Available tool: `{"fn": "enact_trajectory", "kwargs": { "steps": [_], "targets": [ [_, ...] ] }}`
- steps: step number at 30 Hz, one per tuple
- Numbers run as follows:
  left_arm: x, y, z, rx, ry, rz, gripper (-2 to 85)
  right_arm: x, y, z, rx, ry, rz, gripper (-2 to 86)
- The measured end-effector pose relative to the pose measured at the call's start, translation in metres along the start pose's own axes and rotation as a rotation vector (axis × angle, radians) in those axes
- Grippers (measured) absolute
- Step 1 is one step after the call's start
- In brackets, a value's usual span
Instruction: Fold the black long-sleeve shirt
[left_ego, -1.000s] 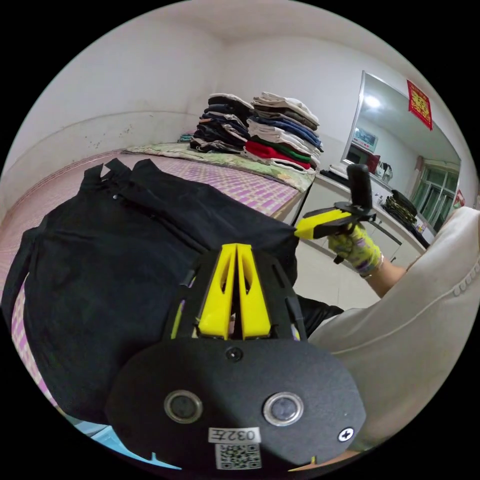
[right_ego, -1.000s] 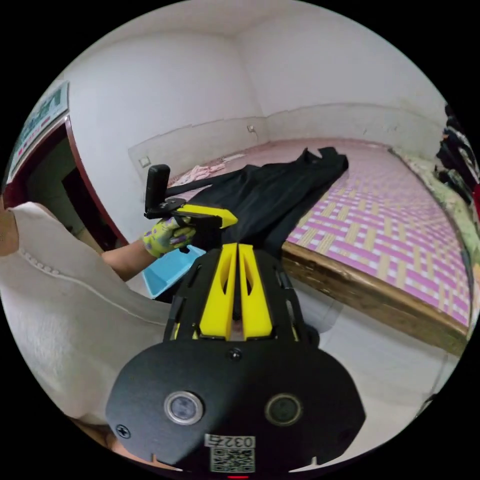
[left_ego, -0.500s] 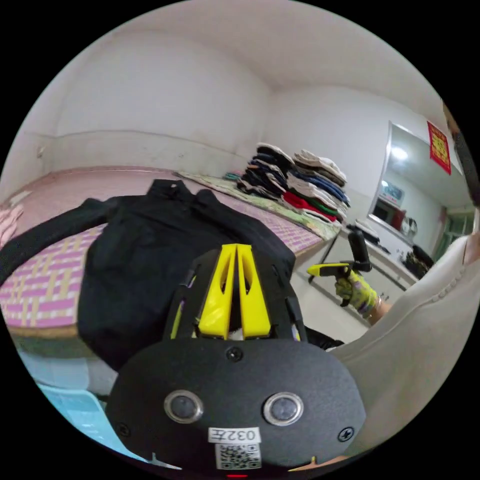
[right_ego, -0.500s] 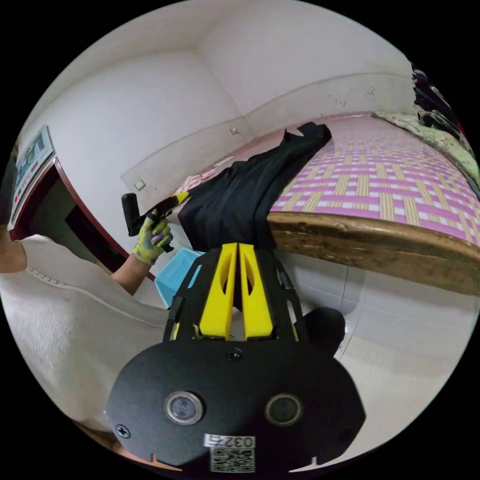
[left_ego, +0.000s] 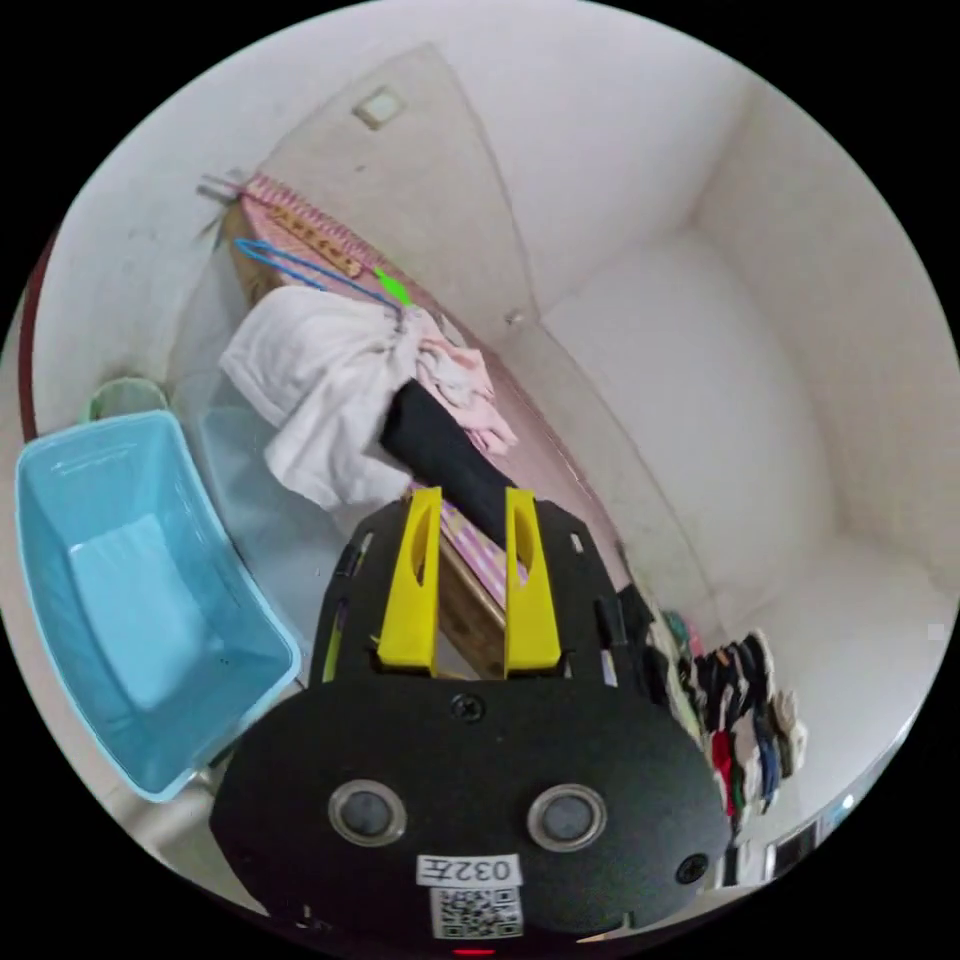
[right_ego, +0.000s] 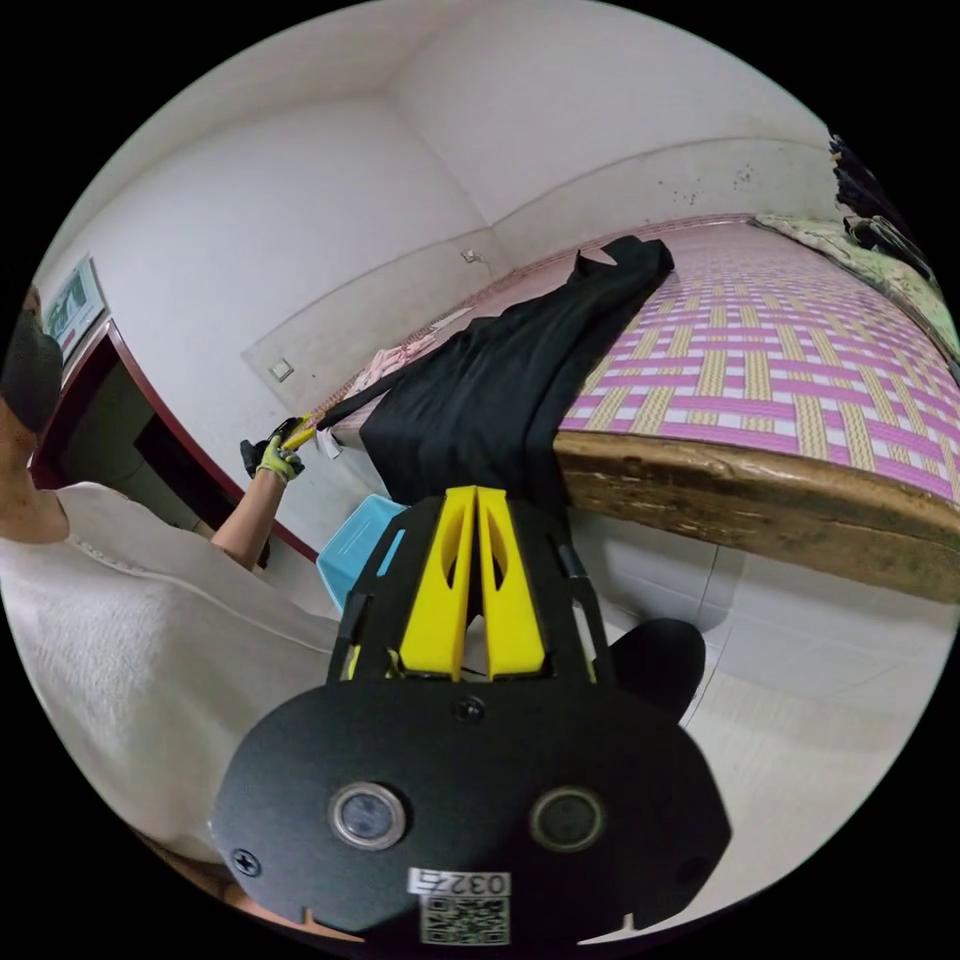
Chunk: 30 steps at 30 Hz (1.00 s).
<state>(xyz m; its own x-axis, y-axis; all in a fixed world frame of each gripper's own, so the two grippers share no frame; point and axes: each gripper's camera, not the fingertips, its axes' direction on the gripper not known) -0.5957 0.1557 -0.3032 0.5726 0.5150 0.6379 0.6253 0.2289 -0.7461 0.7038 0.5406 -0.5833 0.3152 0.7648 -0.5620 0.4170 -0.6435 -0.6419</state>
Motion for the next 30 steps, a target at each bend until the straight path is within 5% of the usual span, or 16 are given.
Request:
{"fn": "enact_trajectory", "kwargs": {
  "steps": [9, 15, 22, 30],
  "targets": [
    [-0.053, -0.047, 0.027, -0.078, -0.102, -0.143, 10.9, -0.012, -0.024, -0.005, -0.023, -0.011, -0.035, -1.0],
    [-0.058, -0.054, 0.032, -0.025, -0.035, -0.152, -0.1, -0.02, -0.036, -0.021, -0.029, -0.02, -0.068, -1.0],
    [0.026, -0.037, 0.032, 0.005, 0.421, 0.101, -1.2, -0.026, -0.053, -0.051, 0.01, -0.087, -0.096, -0.8],
    [0.221, 0.107, 0.074, -0.358, 1.04, 0.476, -1.4, -0.027, -0.099, -0.076, 0.086, -0.3, -0.092, 5.4]
  ]
}}
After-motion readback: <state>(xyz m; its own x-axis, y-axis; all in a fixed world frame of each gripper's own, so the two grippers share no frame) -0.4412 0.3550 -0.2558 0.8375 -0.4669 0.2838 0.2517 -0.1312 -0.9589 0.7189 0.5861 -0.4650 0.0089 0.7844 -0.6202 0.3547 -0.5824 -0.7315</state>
